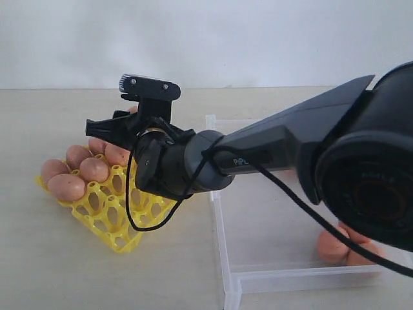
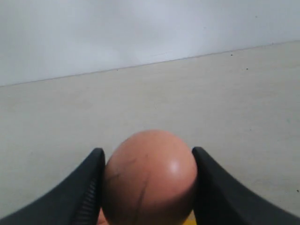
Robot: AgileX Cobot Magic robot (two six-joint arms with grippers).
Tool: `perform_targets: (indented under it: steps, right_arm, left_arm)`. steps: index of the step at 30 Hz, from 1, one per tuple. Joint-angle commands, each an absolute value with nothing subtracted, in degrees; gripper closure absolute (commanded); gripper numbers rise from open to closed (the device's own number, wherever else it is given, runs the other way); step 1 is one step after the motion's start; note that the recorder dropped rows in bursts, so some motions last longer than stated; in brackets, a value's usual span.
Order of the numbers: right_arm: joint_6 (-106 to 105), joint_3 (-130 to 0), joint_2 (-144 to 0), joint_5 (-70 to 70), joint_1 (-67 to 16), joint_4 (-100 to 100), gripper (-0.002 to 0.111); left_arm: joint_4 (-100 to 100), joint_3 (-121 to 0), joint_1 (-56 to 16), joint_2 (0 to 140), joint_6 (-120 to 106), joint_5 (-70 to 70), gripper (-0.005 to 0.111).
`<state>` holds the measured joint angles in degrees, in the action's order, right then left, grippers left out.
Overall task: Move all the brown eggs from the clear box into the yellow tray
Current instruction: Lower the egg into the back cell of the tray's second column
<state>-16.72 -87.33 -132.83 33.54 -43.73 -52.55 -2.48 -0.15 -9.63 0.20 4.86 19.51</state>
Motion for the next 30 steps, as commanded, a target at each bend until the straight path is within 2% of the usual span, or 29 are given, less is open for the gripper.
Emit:
perform_targets:
  steps: [1, 11, 18, 22, 26, 27, 28, 30]
  right_arm:
    - [-17.2, -88.1, -134.8, 36.0, -42.8, -53.6, 0.109]
    - [-5.6, -88.1, -137.5, 33.5, -39.8, -52.1, 0.109]
    - [-3.1, -88.1, -137.5, 30.5, -39.8, -31.0, 0.109]
    - [-3.2, -88.1, -137.5, 30.3, -39.8, -29.6, 0.106]
    - [-3.2, -88.1, -137.5, 30.2, -39.8, -29.6, 0.091]
    - [-3.2, -88.1, -137.5, 30.2, -39.8, -29.6, 0.085]
    - [-3.3, -88.1, -137.5, 30.2, -39.8, -29.6, 0.073]
    - [-3.3, -88.1, -137.5, 30.2, -39.8, -29.7, 0.063]
  left_arm:
    - [-2.3, 0.0, -9.9, 0.0, 4.9, 19.3, 0.103]
    - [-2.3, 0.0, -9.9, 0.0, 4.9, 19.3, 0.103]
    - [-2.3, 0.0, -9.9, 0.0, 4.9, 19.3, 0.103]
    - [-2.3, 0.0, -9.9, 0.0, 4.9, 19.3, 0.103]
    - [-2.3, 0.0, -9.9, 0.0, 4.9, 19.3, 0.103]
    - [-2.3, 0.0, -9.9, 0.0, 4.9, 19.3, 0.103]
    - [-2.3, 0.0, -9.9, 0.0, 4.9, 19.3, 0.103]
    - [-2.3, 0.0, -9.9, 0.0, 4.9, 19.3, 0.103]
